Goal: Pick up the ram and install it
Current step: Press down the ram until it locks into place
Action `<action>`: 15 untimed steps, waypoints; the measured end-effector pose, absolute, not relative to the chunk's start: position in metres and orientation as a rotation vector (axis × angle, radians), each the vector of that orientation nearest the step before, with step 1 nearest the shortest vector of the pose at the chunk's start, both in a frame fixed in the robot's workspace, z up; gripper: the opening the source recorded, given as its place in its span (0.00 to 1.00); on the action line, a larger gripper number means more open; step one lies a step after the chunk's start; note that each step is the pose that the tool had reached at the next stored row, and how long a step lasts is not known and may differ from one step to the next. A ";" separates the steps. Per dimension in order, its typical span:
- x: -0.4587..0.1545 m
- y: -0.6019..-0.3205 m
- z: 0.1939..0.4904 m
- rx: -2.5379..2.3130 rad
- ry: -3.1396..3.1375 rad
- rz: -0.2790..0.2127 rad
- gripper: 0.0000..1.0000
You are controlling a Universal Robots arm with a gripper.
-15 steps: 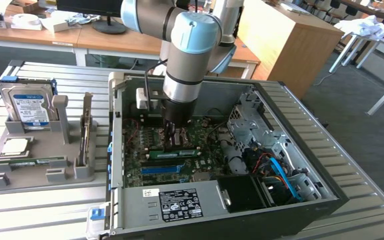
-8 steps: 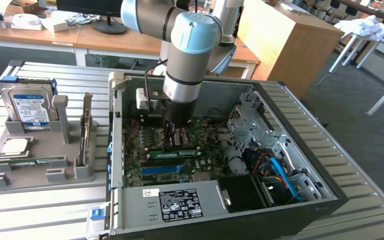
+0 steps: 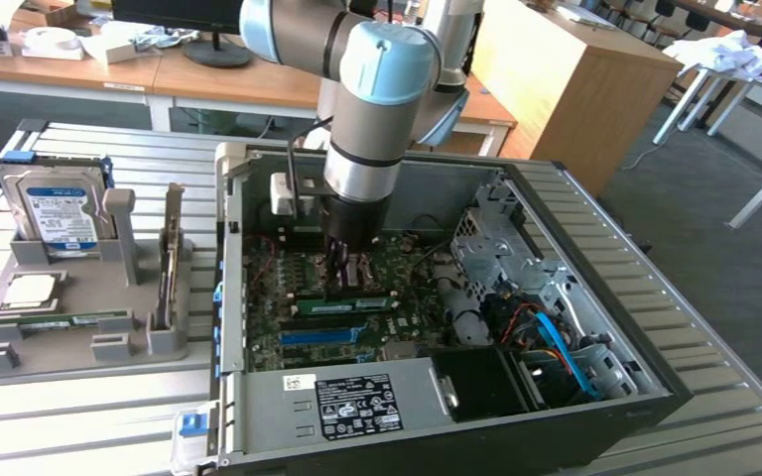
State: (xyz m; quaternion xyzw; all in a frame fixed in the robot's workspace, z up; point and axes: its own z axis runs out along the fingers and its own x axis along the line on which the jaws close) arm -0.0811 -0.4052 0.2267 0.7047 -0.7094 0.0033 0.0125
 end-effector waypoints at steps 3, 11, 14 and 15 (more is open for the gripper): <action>-0.081 -0.405 0.233 2.197 -2.211 0.010 0.10; -0.081 -0.405 0.256 2.197 -2.211 0.010 0.10; -0.081 -0.405 0.265 2.196 -2.211 0.010 0.10; -0.081 -0.405 0.269 2.196 -2.211 0.010 0.10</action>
